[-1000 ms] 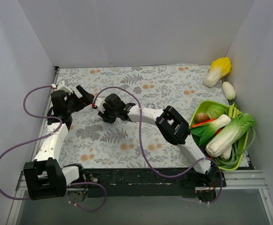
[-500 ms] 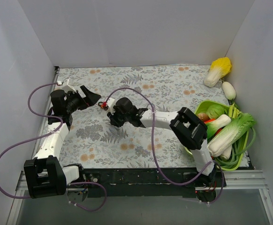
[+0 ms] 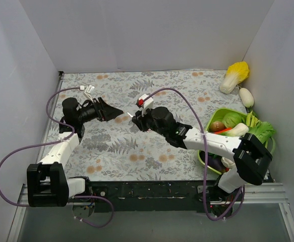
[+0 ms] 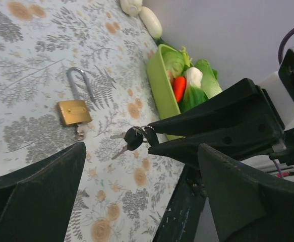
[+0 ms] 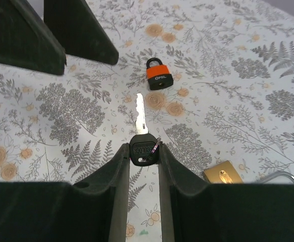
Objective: Unlock with the key
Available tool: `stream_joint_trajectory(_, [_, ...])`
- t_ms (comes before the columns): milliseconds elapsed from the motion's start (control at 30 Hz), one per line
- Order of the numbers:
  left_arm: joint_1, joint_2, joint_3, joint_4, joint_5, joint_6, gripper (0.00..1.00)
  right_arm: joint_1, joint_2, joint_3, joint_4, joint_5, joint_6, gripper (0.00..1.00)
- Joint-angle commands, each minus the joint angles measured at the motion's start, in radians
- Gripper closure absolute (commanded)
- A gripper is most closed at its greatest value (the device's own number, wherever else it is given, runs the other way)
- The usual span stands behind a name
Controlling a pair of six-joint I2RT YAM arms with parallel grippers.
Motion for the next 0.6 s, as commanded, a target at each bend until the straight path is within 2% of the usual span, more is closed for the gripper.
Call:
stream_joint_trajectory(0, [-0.067,0.017,-0.028,0.106,0.077,-0.081,0.10,0.050,-0.079,-0.030,0.067,0.142,-0.018,0.99])
stream_joint_trajectory(267, [-0.152,0.060,-0.049,0.153,0.075,-0.138,0.27,0.141,-0.065,-0.010,0.058,0.274,-0.082,0.99])
stream_joint_trajectory(400, [-0.155,0.068,-0.048,0.139,0.055,-0.139,0.42,0.161,-0.050,0.002,0.063,0.296,-0.087,0.99])
stream_joint_trajectory(567, [-0.153,0.068,-0.048,0.128,0.043,-0.136,0.48,0.167,-0.048,0.007,0.058,0.342,-0.088,0.99])
